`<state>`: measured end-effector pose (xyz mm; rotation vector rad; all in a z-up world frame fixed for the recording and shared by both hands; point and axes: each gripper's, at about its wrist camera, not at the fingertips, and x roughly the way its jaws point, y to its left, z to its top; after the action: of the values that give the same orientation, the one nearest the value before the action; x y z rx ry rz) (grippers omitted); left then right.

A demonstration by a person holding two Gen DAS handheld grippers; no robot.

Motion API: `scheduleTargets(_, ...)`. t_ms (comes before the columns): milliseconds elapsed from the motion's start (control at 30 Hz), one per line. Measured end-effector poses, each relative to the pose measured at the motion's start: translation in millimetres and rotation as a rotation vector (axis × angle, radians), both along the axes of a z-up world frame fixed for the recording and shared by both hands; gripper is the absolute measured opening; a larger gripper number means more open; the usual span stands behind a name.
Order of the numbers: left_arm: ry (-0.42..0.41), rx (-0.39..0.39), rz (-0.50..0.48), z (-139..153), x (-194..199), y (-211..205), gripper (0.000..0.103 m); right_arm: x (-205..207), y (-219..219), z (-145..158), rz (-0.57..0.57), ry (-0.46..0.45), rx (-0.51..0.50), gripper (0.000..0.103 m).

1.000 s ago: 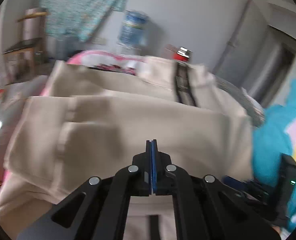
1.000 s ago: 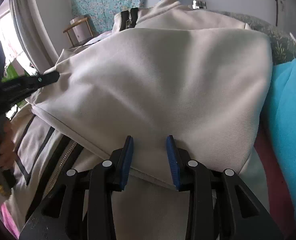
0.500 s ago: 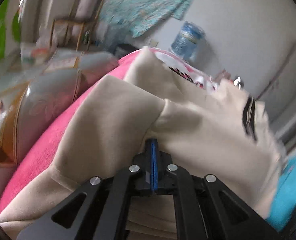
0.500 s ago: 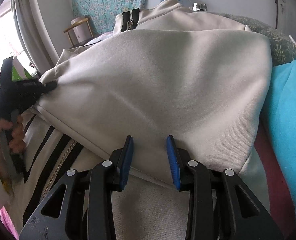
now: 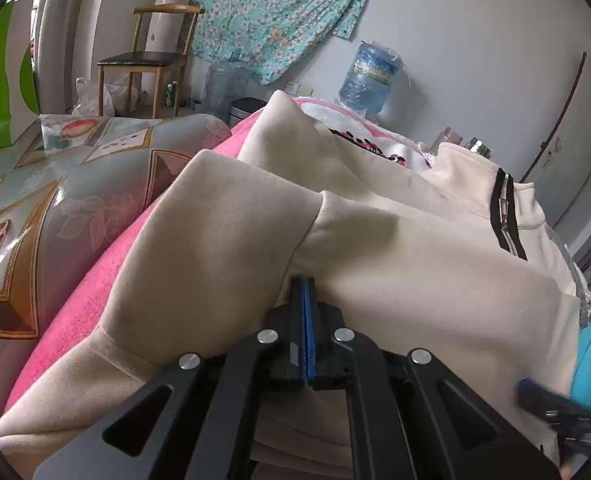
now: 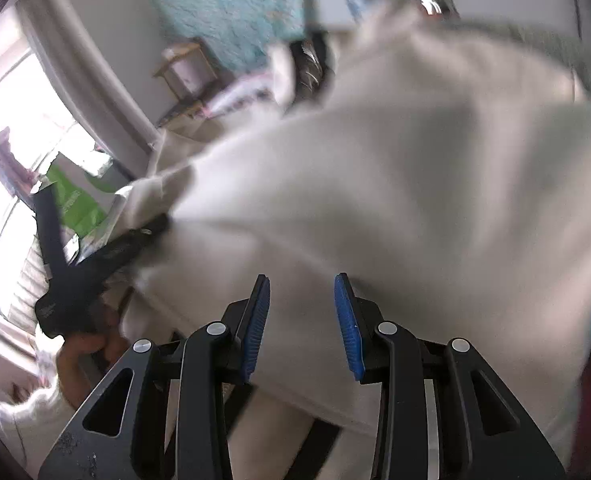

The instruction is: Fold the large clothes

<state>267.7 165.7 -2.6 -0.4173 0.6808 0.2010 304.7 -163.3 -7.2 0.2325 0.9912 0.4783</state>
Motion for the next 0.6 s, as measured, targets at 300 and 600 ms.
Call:
scheduleTargets(300, -0.009, -0.008, -0.012, 1.2, 0.2, 0.2, 0.003, -7.8, -108.1, -15.7, -0.176, 0.021, 0.122, 0.0)
scheduleTargets(600, -0.009, -0.01, -0.011, 1.6, 1.6, -2.1, 0.003, -27.8, -29.4, 36.9, -0.154, -0.137, -0.049, 0.039)
